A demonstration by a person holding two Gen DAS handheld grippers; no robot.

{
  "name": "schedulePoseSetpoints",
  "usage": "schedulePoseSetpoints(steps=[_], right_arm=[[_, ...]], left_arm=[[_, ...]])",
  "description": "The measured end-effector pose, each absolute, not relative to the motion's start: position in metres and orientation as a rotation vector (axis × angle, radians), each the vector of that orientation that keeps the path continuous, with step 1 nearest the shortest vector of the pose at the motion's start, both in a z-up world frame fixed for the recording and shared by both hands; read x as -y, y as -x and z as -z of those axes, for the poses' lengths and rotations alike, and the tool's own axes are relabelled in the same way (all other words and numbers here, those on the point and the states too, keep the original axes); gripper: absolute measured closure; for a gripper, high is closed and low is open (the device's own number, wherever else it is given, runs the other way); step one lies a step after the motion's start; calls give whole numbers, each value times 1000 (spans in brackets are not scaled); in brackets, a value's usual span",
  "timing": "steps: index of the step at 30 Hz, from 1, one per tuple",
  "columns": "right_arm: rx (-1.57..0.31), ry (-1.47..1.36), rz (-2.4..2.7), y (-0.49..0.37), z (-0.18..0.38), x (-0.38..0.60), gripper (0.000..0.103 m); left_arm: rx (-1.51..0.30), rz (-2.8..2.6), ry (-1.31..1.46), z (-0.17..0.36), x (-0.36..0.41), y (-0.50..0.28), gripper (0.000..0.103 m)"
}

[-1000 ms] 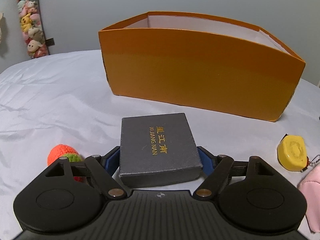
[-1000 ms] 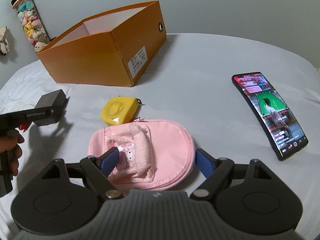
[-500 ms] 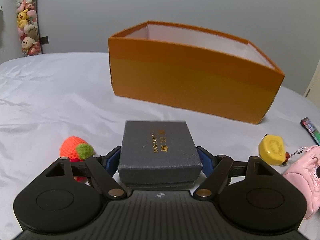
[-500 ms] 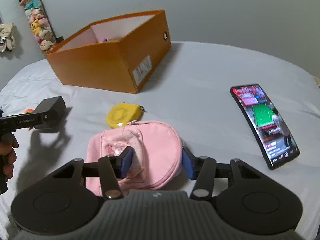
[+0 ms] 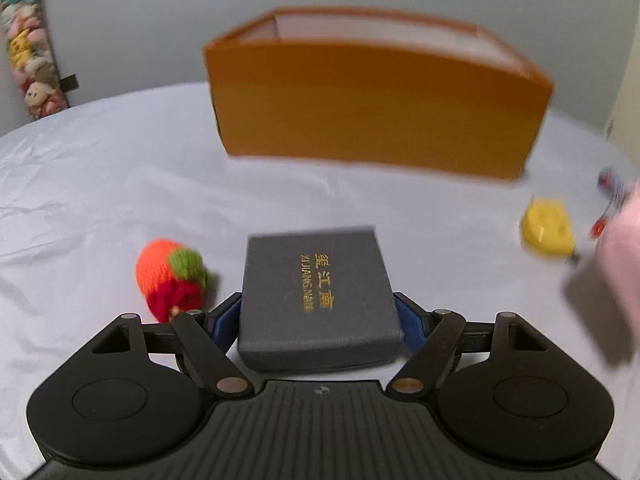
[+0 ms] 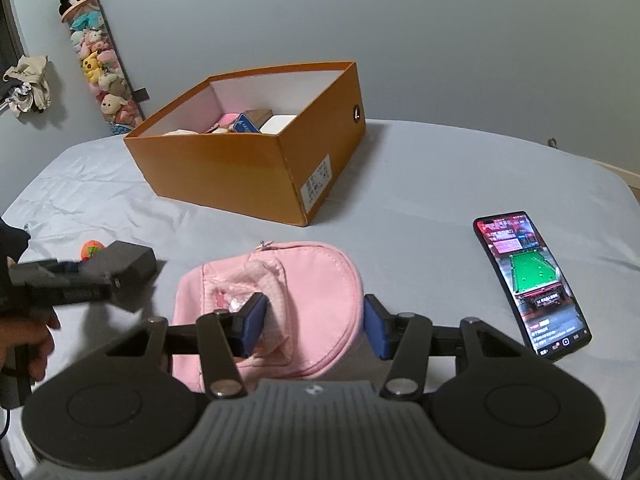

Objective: Organize objects
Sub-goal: 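Carry the grey box with the left tool while the right tool carries the pink bag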

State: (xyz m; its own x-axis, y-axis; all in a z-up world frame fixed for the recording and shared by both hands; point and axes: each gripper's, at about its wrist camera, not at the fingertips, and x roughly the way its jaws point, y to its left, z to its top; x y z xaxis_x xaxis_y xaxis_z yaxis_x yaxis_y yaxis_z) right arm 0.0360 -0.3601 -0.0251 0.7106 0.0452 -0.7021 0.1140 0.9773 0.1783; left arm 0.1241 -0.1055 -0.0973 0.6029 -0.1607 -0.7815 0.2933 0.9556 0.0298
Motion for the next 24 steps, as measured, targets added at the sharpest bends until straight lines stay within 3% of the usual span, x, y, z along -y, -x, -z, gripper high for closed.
schedulePoseSetpoints(steps=[8, 10, 24], right_arm=[[-796, -213, 33, -36, 28, 357, 49], [-798, -209, 34, -35, 28, 358, 49], [-779, -112, -53, -61, -4, 354, 49]], left_arm=[[-913, 251, -289, 96, 121, -137, 11], [-911, 268, -278, 93, 121, -138, 15], [-759, 345, -171, 40, 108, -136, 16]])
